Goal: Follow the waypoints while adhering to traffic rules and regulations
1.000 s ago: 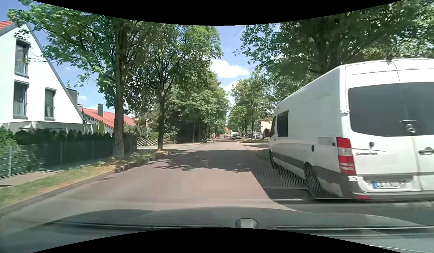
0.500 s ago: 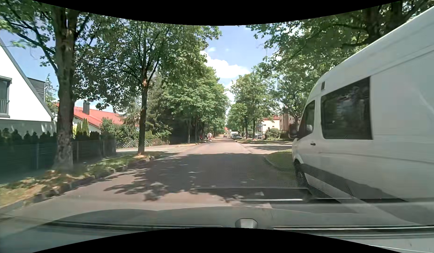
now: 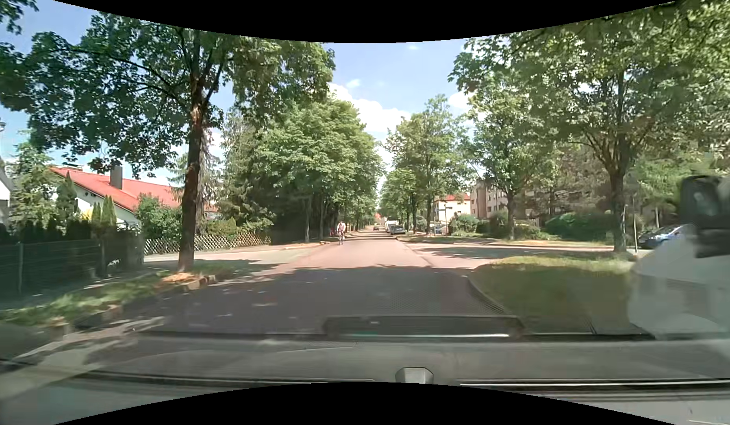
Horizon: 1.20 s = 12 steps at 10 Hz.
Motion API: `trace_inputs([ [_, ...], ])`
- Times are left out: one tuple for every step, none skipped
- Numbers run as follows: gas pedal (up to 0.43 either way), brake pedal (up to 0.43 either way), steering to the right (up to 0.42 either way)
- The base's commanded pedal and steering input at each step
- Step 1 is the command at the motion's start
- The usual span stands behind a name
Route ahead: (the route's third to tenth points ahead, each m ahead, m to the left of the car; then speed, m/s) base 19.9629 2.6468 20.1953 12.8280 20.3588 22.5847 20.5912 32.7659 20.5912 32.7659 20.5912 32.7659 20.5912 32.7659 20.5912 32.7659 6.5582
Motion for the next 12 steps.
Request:
trace_inputs([
  [0.000,0.201,0.014],
  [0.000,0.213,0.014],
  [0.000,0.226,0.014],
  [0.000,0.232,0.014],
  [0.000,0.232,0.014],
  [0.000,0.232,0.014],
  [0.000,0.232,0.014],
  [0.000,0.232,0.015],
  [0.000,0.232,0.015],
  [0.000,0.232,0.015],
  [0.000,0.232,0.015],
  [0.000,0.232,0.015],
])
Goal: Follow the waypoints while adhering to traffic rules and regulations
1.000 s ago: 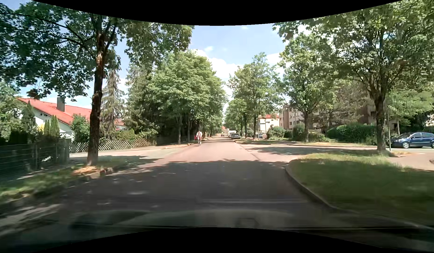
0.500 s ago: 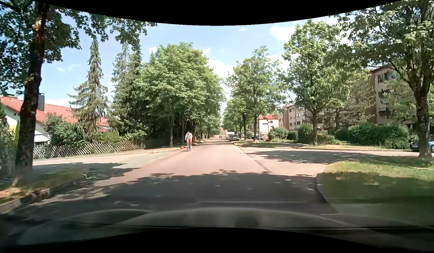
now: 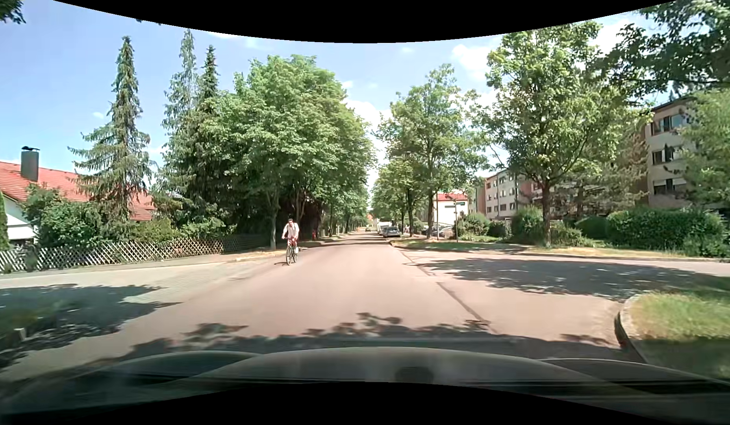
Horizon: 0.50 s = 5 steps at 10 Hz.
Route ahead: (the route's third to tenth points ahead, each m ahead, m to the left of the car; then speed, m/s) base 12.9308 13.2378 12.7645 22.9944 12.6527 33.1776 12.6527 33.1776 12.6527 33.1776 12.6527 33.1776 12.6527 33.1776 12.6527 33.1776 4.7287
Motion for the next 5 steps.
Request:
trace_inputs([
  [0.000,0.232,0.015],
  [0.000,0.238,0.015],
  [0.000,0.238,0.015],
  [0.000,0.238,0.014],
  [0.000,0.238,0.010],
])
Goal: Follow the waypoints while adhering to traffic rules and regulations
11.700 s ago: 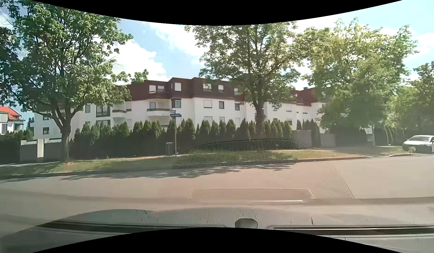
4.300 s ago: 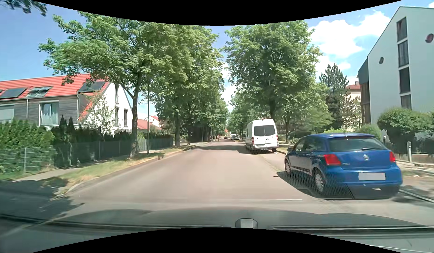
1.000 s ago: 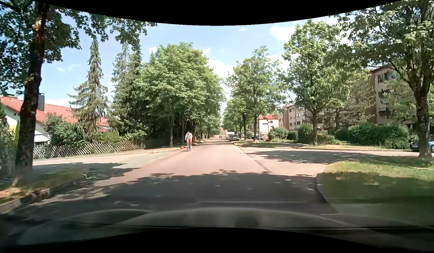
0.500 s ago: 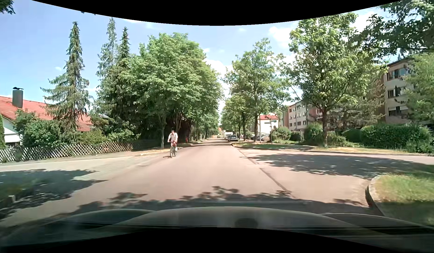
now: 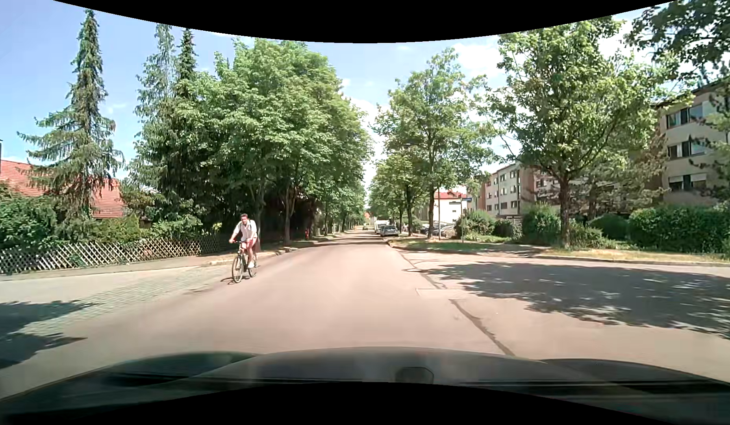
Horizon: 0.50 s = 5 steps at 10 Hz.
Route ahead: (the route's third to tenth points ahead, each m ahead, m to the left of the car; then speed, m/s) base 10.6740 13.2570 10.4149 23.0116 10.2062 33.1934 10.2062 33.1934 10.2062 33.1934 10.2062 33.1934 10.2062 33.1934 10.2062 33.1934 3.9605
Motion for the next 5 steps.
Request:
trace_inputs([
  [0.000,0.238,0.003],
  [0.000,0.177,-0.003],
  [0.000,0.030,-0.008],
  [0.000,0.006,-0.014],
  [0.000,0.006,-0.026],
])
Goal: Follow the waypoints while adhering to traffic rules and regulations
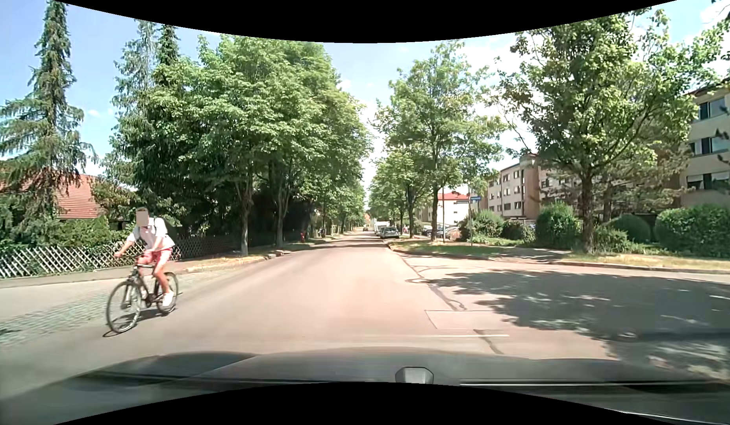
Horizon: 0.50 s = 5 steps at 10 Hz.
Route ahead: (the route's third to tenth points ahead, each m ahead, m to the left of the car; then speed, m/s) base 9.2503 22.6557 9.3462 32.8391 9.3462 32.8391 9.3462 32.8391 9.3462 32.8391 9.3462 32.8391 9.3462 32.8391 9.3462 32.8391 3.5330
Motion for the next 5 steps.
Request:
trace_inputs([
  [0.000,0.006,-0.046],
  [0.118,0.006,-0.079],
  [0.157,0.006,-0.113],
  [0.157,0.006,-0.148],
  [0.157,0.006,-0.205],
])
